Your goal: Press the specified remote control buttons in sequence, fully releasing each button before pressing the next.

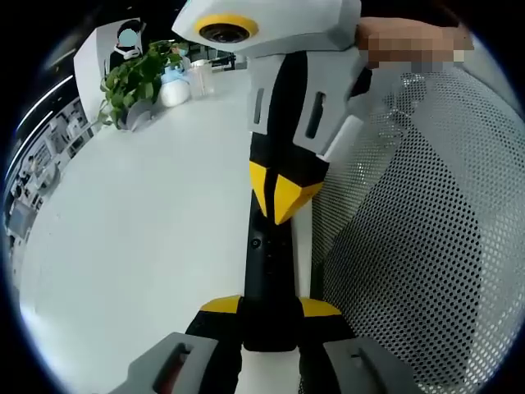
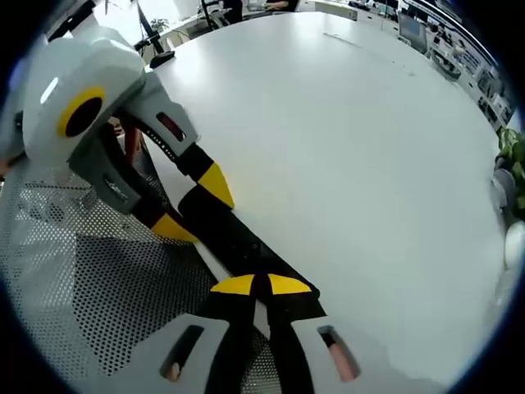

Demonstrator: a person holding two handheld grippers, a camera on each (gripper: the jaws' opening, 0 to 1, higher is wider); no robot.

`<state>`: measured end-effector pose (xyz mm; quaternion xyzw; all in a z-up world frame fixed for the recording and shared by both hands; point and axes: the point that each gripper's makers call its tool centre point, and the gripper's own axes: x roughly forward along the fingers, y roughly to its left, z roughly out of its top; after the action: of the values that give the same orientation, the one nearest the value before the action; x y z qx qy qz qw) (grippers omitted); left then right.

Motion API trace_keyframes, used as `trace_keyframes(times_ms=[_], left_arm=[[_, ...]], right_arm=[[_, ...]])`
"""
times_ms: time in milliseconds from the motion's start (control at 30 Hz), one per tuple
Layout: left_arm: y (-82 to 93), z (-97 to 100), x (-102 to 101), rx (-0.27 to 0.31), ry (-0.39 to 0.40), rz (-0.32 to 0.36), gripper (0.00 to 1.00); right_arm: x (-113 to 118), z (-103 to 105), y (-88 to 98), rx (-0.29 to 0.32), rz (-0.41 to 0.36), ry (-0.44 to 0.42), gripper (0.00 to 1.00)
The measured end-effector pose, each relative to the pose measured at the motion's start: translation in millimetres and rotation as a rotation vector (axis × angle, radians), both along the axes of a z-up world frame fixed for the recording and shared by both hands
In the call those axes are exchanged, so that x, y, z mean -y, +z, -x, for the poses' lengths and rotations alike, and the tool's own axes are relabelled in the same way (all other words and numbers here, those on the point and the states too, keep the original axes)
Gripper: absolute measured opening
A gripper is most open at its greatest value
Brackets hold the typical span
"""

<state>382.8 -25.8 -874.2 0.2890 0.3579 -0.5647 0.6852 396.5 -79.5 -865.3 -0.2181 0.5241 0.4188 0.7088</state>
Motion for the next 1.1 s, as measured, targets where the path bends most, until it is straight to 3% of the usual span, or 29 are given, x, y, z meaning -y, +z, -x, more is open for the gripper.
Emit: trace_keyframes(times_ms=[367,533,767,1100], left_arm=[[-0.5,-0.5,0.0,-0.002,0.001,0.000,0.24],[-0.2,-0.3,0.2,-0.002,0.000,0.001,0.24],[-0.6,-0.9,0.6,-0.003,-0.005,-0.003,0.25],[-0.3,-1.0,0.7,0.001,-0.007,-0.002,0.24]], right_arm=[[0.8,-2.3,-0.9,0.027,0.021,0.029,0.02],[-0.1,-3.7,-2.9,0.073,0.048,0.076,0.00],[0.0,-5.1,-3.8,0.085,0.080,0.072,0.00],[1.6,-8.7,-1.8,0.018,0.006,-0.036,0.00]])
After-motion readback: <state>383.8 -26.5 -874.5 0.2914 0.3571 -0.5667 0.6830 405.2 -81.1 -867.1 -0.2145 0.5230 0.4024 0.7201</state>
